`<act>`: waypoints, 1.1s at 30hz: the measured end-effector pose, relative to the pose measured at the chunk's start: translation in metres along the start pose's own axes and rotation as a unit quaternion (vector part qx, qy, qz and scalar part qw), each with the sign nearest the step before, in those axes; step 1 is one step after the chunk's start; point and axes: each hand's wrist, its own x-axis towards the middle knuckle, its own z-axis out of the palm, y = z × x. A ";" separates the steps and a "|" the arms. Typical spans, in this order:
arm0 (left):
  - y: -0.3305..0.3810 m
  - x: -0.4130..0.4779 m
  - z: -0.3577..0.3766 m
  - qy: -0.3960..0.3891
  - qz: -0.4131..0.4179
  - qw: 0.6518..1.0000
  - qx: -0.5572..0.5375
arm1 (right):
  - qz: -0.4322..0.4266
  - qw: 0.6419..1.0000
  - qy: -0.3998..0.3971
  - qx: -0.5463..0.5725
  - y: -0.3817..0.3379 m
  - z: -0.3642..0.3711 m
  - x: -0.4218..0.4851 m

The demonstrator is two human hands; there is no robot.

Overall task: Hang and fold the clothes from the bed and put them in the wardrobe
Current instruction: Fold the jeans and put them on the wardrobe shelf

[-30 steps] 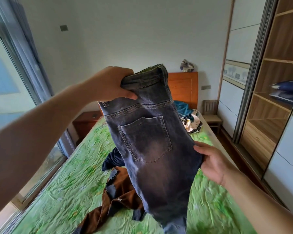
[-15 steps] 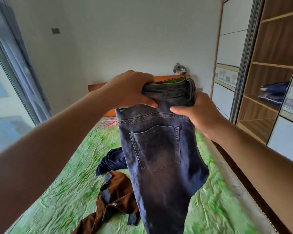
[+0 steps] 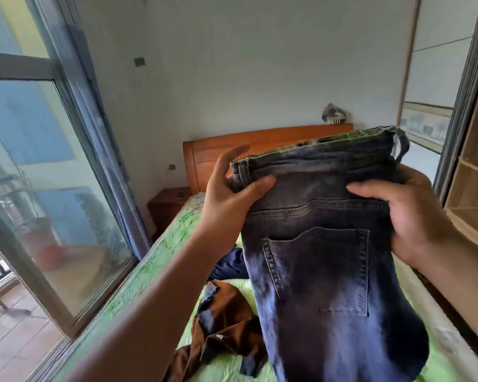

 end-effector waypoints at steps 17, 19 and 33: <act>-0.162 0.111 -0.021 -0.099 -0.068 0.962 0.244 | 0.070 0.962 0.114 -0.237 0.118 -0.081 0.104; -0.194 0.124 -0.026 -0.119 -0.083 0.951 0.272 | 0.082 0.947 0.106 -0.293 0.138 -0.090 0.114; -0.392 0.117 -0.039 -0.175 -0.259 0.876 0.368 | 0.281 0.798 0.059 -0.529 0.315 -0.173 0.134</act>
